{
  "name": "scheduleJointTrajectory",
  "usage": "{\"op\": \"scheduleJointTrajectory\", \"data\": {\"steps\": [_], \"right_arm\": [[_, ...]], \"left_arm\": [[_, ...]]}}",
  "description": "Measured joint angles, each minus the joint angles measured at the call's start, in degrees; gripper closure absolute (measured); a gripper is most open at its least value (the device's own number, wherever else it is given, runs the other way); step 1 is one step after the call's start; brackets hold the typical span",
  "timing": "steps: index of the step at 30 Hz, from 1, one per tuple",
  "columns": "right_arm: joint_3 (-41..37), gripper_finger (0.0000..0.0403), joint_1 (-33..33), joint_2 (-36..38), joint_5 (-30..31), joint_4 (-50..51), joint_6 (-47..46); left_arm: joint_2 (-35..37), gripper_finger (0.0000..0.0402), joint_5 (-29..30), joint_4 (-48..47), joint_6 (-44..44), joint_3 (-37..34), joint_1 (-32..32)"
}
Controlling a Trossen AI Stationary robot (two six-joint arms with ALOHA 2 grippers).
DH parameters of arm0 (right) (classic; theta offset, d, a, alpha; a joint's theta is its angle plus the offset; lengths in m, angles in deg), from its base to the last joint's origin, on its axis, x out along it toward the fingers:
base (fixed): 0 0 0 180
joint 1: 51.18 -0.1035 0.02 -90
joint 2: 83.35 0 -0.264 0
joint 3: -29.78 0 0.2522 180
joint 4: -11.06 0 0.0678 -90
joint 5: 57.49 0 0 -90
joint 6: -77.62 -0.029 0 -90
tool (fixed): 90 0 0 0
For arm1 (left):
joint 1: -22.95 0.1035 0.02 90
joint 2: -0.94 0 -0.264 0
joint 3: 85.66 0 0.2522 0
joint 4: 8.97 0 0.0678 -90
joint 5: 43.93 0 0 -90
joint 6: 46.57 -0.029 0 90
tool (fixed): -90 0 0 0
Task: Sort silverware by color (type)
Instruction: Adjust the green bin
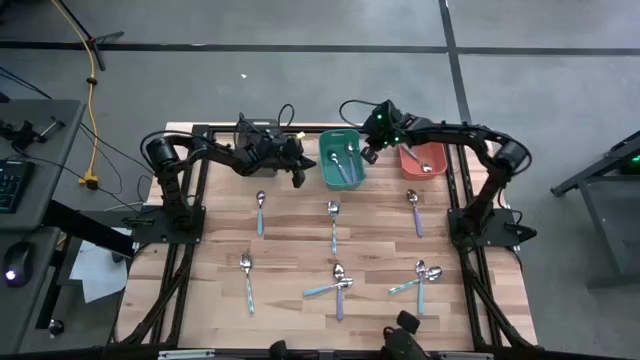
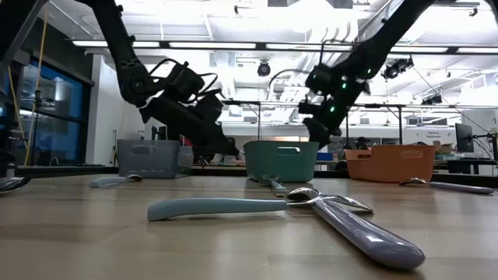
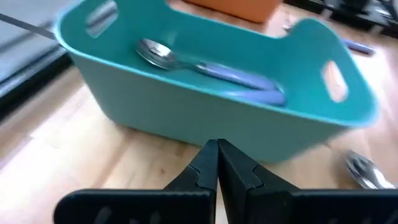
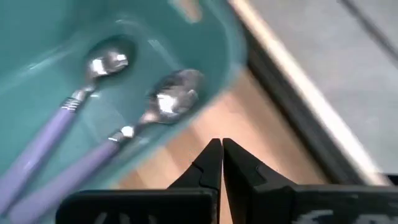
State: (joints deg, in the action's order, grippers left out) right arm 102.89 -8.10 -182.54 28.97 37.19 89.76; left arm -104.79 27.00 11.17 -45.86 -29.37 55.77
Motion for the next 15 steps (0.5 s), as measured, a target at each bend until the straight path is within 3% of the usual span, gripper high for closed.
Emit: {"op": "scheduleJointTrajectory", "data": {"steps": [7, 15], "right_arm": [[-1.3, 0.0403, -4.7, 9.9, -1.0, 7.3, 3.2], [-8.5, 0.0403, -17.1, 17.7, 1.6, 9.6, 2.9]], "left_arm": [[1.4, 0.0401, -10.7, -5.6, -7.9, -0.7, -2.9], [1.4, 0.0401, -3.3, -0.7, -9.6, -0.7, -14.3]]}}
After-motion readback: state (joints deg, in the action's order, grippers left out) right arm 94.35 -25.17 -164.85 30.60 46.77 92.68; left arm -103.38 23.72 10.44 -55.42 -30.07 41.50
